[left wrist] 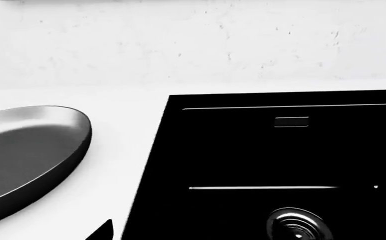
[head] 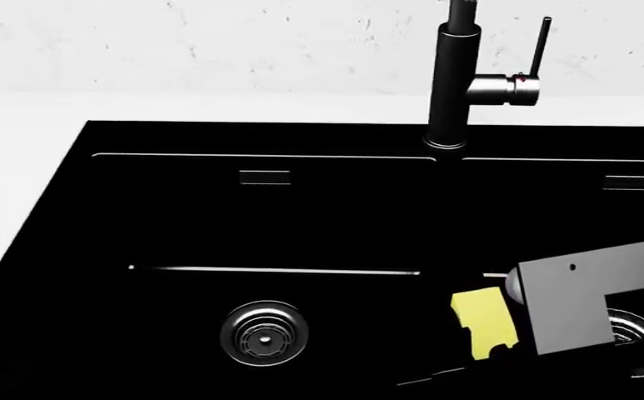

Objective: Pick the pan and sponge and place them into the sink. Then turn on the water.

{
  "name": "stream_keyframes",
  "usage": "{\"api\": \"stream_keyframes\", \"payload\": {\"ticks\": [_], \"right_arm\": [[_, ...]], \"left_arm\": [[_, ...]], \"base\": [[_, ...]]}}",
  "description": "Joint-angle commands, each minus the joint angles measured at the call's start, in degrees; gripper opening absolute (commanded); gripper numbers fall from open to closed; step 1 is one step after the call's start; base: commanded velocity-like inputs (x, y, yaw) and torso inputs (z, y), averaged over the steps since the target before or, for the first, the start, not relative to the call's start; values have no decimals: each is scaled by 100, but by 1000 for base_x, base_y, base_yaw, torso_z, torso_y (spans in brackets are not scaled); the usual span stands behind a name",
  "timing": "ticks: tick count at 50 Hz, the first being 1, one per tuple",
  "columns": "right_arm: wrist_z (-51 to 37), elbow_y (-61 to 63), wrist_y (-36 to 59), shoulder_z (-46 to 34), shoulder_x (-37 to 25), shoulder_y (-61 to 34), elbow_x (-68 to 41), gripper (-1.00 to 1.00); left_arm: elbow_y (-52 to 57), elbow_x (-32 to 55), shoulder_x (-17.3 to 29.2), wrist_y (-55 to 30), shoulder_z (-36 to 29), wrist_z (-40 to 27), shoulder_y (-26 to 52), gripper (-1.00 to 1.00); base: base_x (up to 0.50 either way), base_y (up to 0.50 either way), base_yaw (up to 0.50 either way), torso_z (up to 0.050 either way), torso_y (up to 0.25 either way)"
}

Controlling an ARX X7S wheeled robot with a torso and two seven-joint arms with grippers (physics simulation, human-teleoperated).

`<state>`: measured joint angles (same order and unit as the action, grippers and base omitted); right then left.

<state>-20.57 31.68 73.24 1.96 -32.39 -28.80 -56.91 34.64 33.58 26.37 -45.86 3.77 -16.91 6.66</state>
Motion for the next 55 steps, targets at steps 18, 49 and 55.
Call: {"api": "stream_keyframes", "payload": {"ticks": [18, 49, 55], "right_arm": [[103, -308, -19, -329, 19, -162, 1, -100], [1446, -3021, -691, -2968, 782, -1193, 1272, -100], [1612, -3465, -913, -3037, 944, -1120, 1322, -100]], "left_arm": [[-27, 13, 38, 62, -40, -2, -30, 100], [-129, -80, 8, 169, -168, -68, -8, 100], [-134, -73, 19, 172, -167, -71, -14, 100]], "base": [[0, 288, 0, 0, 0], [0, 0, 0, 0, 0], [0, 0, 0, 0, 0]]}}
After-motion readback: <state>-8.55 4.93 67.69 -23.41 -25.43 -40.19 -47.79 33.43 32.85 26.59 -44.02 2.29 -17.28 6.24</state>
